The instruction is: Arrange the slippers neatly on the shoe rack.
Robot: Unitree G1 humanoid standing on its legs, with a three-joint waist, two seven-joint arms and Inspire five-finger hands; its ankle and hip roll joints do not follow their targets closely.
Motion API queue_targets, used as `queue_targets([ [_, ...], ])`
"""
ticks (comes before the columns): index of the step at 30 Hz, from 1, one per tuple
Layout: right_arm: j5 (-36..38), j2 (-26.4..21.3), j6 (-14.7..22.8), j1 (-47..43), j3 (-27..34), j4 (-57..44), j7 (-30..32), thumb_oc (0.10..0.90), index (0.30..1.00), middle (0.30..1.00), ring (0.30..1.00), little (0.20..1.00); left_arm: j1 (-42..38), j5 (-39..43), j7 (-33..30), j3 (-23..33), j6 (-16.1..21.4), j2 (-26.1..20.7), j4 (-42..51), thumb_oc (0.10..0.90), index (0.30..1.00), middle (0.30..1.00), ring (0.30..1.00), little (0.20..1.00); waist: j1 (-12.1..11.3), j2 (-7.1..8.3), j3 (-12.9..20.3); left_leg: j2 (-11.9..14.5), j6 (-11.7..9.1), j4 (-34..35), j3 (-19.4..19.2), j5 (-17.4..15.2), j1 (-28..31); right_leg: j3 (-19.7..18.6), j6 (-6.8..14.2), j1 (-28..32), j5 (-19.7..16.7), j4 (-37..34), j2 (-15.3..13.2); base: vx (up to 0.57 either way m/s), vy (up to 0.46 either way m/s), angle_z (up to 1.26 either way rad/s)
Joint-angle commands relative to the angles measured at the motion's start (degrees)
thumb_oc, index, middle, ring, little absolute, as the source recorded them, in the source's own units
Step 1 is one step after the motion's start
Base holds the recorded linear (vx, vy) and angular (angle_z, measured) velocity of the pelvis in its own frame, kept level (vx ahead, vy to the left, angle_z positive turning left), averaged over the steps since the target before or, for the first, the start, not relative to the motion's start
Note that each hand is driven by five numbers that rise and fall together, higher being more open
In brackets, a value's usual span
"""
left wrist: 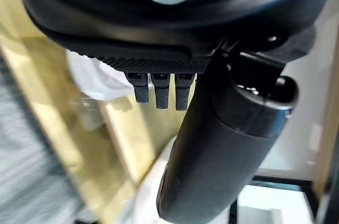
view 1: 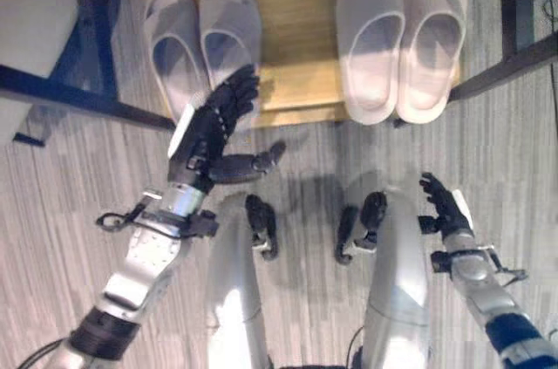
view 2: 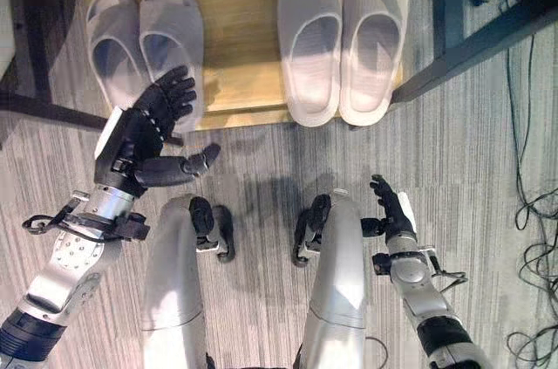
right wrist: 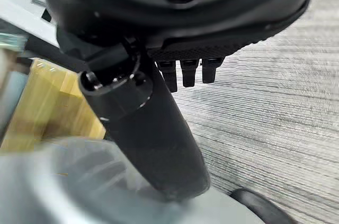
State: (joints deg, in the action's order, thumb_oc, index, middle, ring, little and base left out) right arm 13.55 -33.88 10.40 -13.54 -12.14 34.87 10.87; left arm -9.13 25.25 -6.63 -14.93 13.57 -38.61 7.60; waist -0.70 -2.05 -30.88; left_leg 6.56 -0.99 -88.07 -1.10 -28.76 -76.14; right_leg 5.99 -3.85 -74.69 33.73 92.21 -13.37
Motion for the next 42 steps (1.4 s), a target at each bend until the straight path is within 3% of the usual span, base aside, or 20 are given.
queue_targets([
  [1,0.97,0.37,7.68,0.99,1.21,-7.17,-1.13,0.8,0.9,0.9,0.9,0.9,1.11,-5.85,1.42,-1.95,4.69,2.54,1.35,0.8,0.9,0.9,0.9,0.9,0.47,-0.18,8.76,-0.87,-0.82,11.54,2.84,5.48,0.21,-3.23,4.87,1.14,-2.52,-7.85,-2.42,-0.18,-0.033,0.18],
  [4,0.64,1.62,7.78,2.0,0.57,-7.2,-1.53,0.8,0.9,0.9,0.9,0.9,2.3,-10.93,1.19,-4.51,4.56,3.43,-4.52,0.8,0.9,0.9,0.9,0.9,0.44,0.13,9.66,-1.23,-1.25,23.16,3.26,10.06,7.81,-0.34,4.83,8.9,-6.18,-20.14,-1.36,-0.09,-0.048,0.06],
  [5,0.9,3.1,7.84,2.77,0.02,-6.72,-1.73,0.8,0.9,0.9,0.9,0.9,3.05,-15.11,0.45,-5.84,4.2,4.01,-8.57,0.8,0.9,0.9,0.9,0.9,0.52,0.72,10.76,-1.37,-1.78,29.85,3.55,12.63,12.44,1.13,4.91,13.78,-8.43,-27.02,-0.72,-0.06,-0.057,0.01],
  [6,0.89,3.12,7.85,2.83,0.04,-6.73,-1.72,0.8,0.9,0.9,0.9,0.9,3.0,-15.23,0.35,-5.97,4.33,4.07,-8.75,0.8,0.9,0.9,0.9,0.9,0.51,0.65,10.5,-1.36,-1.81,30.42,3.62,12.94,13.04,1.31,4.88,14.44,-8.72,-27.6,-0.66,-0.05,-0.069,0.05],
  [8,1.34,4.54,7.84,4.04,-0.36,-7.71,-2.0,0.8,0.9,0.9,0.9,0.9,3.93,-18.2,-0.16,-6.92,3.49,5.21,-13.41,0.8,0.9,0.9,0.9,0.9,0.42,1.06,11.1,-0.65,-1.62,40.23,4.51,18.49,19.49,3.23,4.91,20.48,-14.1,-37.67,0.54,-0.1,-0.025,0.08],
  [9,1.29,4.93,7.84,4.64,-0.68,-8.17,-2.25,0.8,0.9,0.9,0.9,0.9,4.61,-20.11,0.05,-7.22,3.28,5.44,-15.05,0.8,0.9,0.9,0.9,0.9,0.31,1.26,12.0,-0.58,-1.8,44.41,4.45,20.13,22.56,4.18,5.35,23.16,-15.13,-40.85,1.27,-0.05,-0.041,0.0],
  [12,1.27,6.6,7.28,7.25,-1.7,-9.9,-3.39,0.8,0.9,0.9,0.9,0.9,7.16,-23.38,0.32,-7.91,2.05,7.53,-21.66,0.8,0.9,0.9,0.9,0.9,-0.24,1.85,13.91,-0.17,-2.85,58.64,4.04,25.21,35.5,7.15,6.81,35.92,-19.11,-54.5,3.65,0.14,-0.054,0.0],
  [15,0.41,8.77,5.97,9.92,-4.37,-8.62,-5.71,0.8,0.9,0.9,0.9,0.9,9.76,-27.18,0.6,-8.24,0.15,11.67,-32.79,0.8,0.9,0.9,0.9,0.9,-0.84,2.27,16.97,0.4,-4.84,76.02,2.95,30.96,52.07,10.35,8.15,52.93,-23.18,-71.02,6.49,0.26,-0.073,0.01],
  [16,0.41,8.75,5.96,9.93,-4.35,-8.64,-5.71,0.8,0.9,0.9,0.9,0.9,9.72,-27.22,0.57,-8.26,0.2,11.72,-32.87,0.8,0.9,0.9,0.9,0.9,-0.82,2.13,16.83,0.47,-4.82,76.57,3.01,31.5,52.35,10.48,8.13,53.28,-23.75,-71.67,6.65,0.28,-0.047,0.1],
  [17,-0.36,9.7,5.7,10.58,-5.87,-8.2,-6.96,0.8,0.9,0.9,0.9,0.9,10.78,-30.67,0.11,-8.41,-0.48,13.09,-37.76,0.8,0.9,0.9,0.9,0.9,-1.08,2.19,18.59,0.92,-5.79,81.61,2.55,33.69,57.16,11.05,8.71,58.35,-25.55,-76.83,7.57,0.12,-0.008,0.12],
  [19,-0.63,10.23,5.47,10.77,-6.75,-8.16,-7.59,0.8,0.9,0.9,0.9,0.9,11.17,-31.59,-0.06,-8.31,-0.9,14.06,-40.24,0.8,0.9,0.9,0.9,0.9,-1.16,2.26,19.24,1.1,-6.24,84.38,2.49,34.73,59.91,11.15,8.93,61.4,-26.6,-80.42,8.29,0.15,-0.011,0.09],
  [22,-0.89,11.83,4.98,11.27,-10.05,-10.17,-10.67,0.8,0.9,0.9,0.9,0.9,12.93,-32.85,-0.93,-6.65,-1.84,17.25,-46.72,0.8,0.9,0.9,0.9,0.9,-1.93,2.12,22.74,0.92,-6.78,91.68,1.89,36.72,66.86,11.66,9.24,69.0,-28.64,-88.74,9.93,0.17,-0.009,0.06],
  [29,0.55,12.79,5.07,10.67,-14.49,-17.21,-14.27,0.8,0.9,0.9,0.9,0.9,13.79,-32.95,-2.78,-4.99,-2.45,20.84,-54.47,0.8,0.9,0.9,0.9,0.9,-2.16,1.93,26.38,0.0,-7.16,93.07,1.31,35.69,72.09,11.53,9.19,77.01,-29.77,-95.4,10.73,0.11,-0.003,0.07],
  [33,1.7,12.2,5.3,9.54,-15.59,-23.16,-15.14,0.8,0.9,0.9,0.9,0.9,13.38,-33.32,-3.69,-4.66,-2.77,22.37,-58.43,0.8,0.9,0.9,0.9,0.9,-1.96,2.08,27.13,-0.06,-7.28,93.07,0.87,35.26,73.37,10.99,9.3,78.36,-30.07,-96.51,10.78,0.04,0.004,0.01],
  [42,5.28,10.25,7.3,8.72,-11.79,-35.67,-13.65,0.8,0.9,0.9,0.9,0.9,14.26,-33.96,-3.17,-5.96,-3.04,24.22,-59.86,0.8,0.9,0.9,0.9,0.9,-1.6,1.98,28.25,0.03,-6.76,93.07,0.03,33.58,76.15,10.21,9.45,80.36,-29.64,-96.95,10.76,0.02,0.005,-0.01],
])
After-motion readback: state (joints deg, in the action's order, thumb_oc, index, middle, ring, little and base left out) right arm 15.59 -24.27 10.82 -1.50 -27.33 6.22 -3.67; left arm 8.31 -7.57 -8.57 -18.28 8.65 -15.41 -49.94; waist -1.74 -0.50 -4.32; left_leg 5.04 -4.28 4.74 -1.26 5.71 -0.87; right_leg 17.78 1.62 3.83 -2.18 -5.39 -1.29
